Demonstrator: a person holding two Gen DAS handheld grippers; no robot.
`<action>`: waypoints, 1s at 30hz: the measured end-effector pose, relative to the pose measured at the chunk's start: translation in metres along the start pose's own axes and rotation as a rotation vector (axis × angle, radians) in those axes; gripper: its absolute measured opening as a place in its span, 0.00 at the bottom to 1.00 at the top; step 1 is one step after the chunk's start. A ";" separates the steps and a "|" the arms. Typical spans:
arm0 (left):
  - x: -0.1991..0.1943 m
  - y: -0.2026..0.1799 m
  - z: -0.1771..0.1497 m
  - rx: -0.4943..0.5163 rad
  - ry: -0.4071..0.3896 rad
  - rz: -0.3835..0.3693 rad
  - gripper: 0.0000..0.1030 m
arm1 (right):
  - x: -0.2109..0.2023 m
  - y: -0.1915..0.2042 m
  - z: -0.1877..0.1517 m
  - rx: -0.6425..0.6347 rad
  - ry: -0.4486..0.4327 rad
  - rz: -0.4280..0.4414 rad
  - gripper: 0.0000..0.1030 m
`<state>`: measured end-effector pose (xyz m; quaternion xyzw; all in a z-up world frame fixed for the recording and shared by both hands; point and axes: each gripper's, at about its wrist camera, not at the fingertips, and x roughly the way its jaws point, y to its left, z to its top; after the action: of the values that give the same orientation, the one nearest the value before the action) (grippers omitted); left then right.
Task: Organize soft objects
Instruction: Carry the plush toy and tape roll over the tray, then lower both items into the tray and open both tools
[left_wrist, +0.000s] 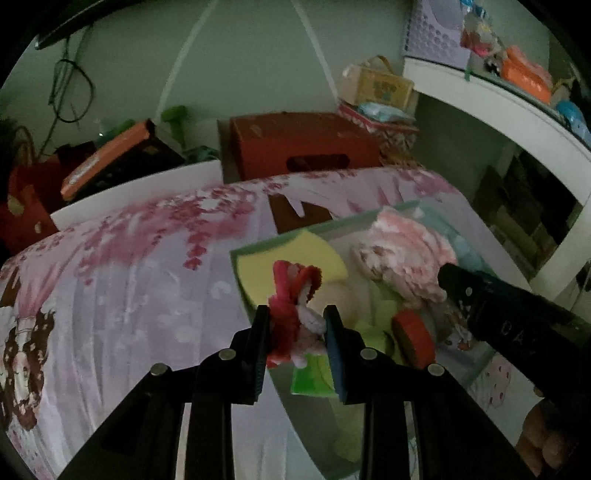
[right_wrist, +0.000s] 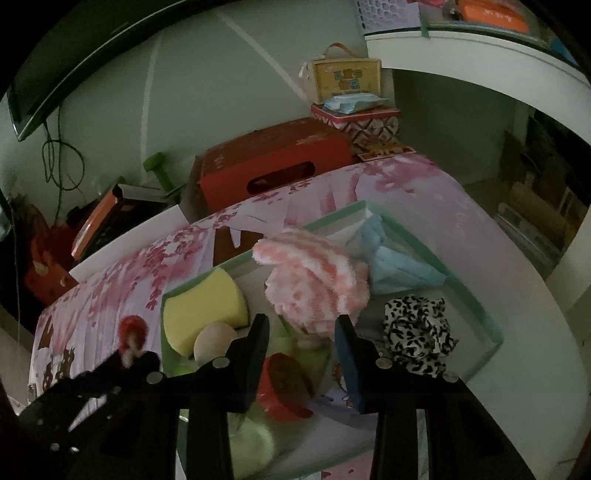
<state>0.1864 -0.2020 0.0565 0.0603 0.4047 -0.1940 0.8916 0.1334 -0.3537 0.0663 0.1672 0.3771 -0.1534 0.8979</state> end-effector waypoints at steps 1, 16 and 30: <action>0.002 -0.002 -0.001 0.006 0.004 -0.003 0.30 | 0.002 -0.001 -0.001 0.005 0.006 -0.002 0.38; 0.028 -0.027 0.003 0.041 0.022 -0.089 0.31 | 0.019 -0.022 -0.004 0.063 0.038 -0.021 0.38; 0.024 -0.023 0.003 0.035 0.042 -0.082 0.57 | 0.024 -0.020 -0.005 0.057 0.046 -0.012 0.38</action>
<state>0.1932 -0.2305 0.0418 0.0635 0.4222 -0.2361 0.8729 0.1386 -0.3733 0.0416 0.1938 0.3942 -0.1654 0.8830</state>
